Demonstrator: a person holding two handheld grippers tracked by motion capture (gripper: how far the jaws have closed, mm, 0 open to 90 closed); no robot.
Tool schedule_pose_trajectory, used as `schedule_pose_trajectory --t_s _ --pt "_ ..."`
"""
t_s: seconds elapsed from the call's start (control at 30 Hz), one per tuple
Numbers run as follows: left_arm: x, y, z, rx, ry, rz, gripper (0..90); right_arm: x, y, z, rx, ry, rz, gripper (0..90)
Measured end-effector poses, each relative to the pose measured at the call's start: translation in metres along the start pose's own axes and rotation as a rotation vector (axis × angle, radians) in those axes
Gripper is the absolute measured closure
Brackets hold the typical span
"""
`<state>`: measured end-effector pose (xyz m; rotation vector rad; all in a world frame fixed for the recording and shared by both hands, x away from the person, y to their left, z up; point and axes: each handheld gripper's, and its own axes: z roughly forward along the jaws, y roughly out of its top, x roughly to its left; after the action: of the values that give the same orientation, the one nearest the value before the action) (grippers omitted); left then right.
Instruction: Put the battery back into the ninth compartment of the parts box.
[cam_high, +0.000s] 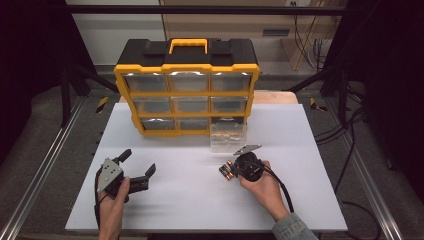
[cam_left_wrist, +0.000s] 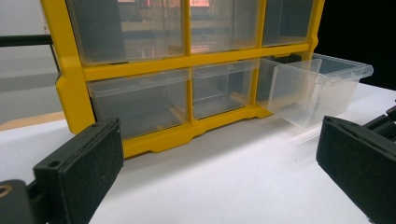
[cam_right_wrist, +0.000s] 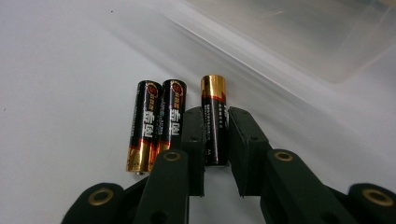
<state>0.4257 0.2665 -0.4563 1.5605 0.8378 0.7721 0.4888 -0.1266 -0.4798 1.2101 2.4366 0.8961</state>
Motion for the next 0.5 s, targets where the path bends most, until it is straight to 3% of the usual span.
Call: schedule_pose_trajectory --t_s 0.13,0.17,0.33,0.5 --pt "0.000 -0.001 0.000 0.009 0.002 0.001 0.7 0.001 -0.003 -0.006 -0.027 -0.001 -0.002 76.8" --pt "0.000 -0.001 0.000 0.010 0.008 -0.005 0.7 -0.002 -0.007 -0.015 -0.066 -0.006 0.010 76.8" --pt "-0.001 -0.001 0.002 0.015 0.004 -0.007 0.8 -0.009 -0.018 -0.042 -0.168 0.023 0.052 76.8" --pt "-0.001 -0.001 0.002 0.011 0.000 -0.010 0.8 -0.017 -0.021 -0.064 -0.264 0.016 0.093 76.8"
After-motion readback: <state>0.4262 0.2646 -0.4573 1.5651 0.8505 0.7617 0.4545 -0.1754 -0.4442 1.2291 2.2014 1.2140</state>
